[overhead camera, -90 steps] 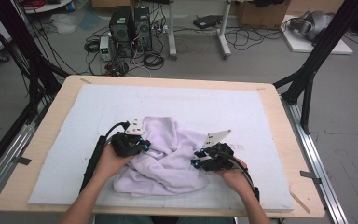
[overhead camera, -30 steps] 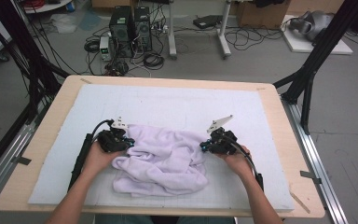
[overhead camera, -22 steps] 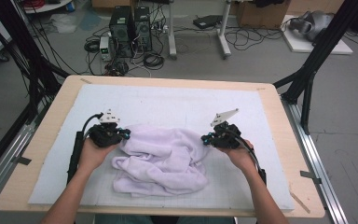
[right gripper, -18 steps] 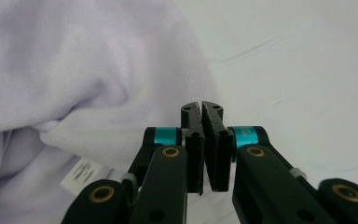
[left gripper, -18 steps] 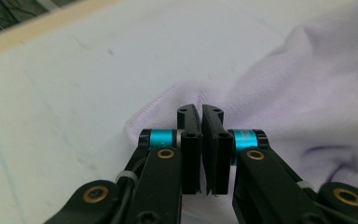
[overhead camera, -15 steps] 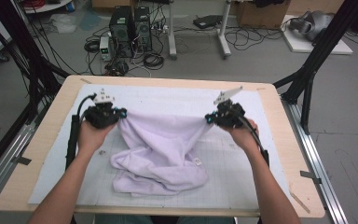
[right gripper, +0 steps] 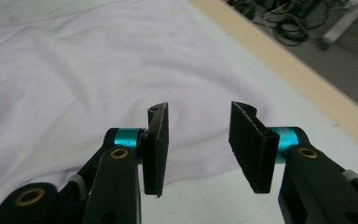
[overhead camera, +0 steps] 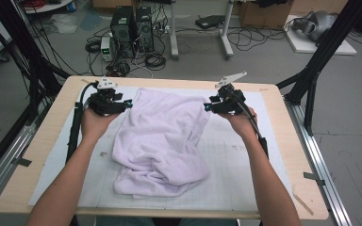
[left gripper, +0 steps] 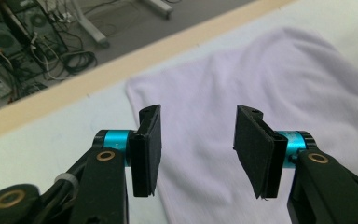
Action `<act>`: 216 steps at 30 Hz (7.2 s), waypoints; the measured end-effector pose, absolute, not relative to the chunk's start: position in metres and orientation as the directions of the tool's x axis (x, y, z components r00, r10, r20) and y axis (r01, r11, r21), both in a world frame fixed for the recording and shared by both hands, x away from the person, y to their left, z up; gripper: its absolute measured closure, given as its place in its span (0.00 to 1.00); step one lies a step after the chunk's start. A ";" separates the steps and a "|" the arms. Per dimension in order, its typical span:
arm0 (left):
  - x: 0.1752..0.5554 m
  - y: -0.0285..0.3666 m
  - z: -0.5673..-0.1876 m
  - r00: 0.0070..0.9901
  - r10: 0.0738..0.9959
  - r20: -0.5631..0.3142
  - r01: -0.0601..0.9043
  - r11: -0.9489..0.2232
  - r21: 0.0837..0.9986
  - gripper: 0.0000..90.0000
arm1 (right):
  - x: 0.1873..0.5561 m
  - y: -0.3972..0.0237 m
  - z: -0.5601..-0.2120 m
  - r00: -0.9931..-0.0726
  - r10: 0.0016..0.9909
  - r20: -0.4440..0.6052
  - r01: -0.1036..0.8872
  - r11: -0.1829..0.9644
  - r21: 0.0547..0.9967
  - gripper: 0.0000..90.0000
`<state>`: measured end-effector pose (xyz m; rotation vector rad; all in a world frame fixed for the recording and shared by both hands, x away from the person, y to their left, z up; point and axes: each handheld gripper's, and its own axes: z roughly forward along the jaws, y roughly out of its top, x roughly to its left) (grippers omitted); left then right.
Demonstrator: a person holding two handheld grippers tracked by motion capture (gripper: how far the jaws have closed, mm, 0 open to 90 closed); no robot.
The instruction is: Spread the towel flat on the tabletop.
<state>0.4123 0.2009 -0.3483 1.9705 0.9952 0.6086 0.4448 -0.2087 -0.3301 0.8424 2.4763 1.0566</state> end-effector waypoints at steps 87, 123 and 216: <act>0.298 0.193 -0.386 0.754 0.655 0.046 0.343 -0.453 0.823 0.93 | 0.310 -0.193 -0.368 -0.927 0.373 -0.029 0.208 0.579 0.788 0.91; 0.292 0.182 -0.396 0.752 0.659 0.004 0.358 -0.414 0.837 0.49 | 0.329 -0.200 -0.395 -0.901 0.434 -0.011 0.291 0.622 0.727 0.66; 0.243 0.199 -0.410 0.822 0.569 -0.019 0.357 -0.489 0.796 0.68 | 0.252 -0.204 -0.401 -0.947 0.321 -0.004 0.213 0.638 0.740 0.85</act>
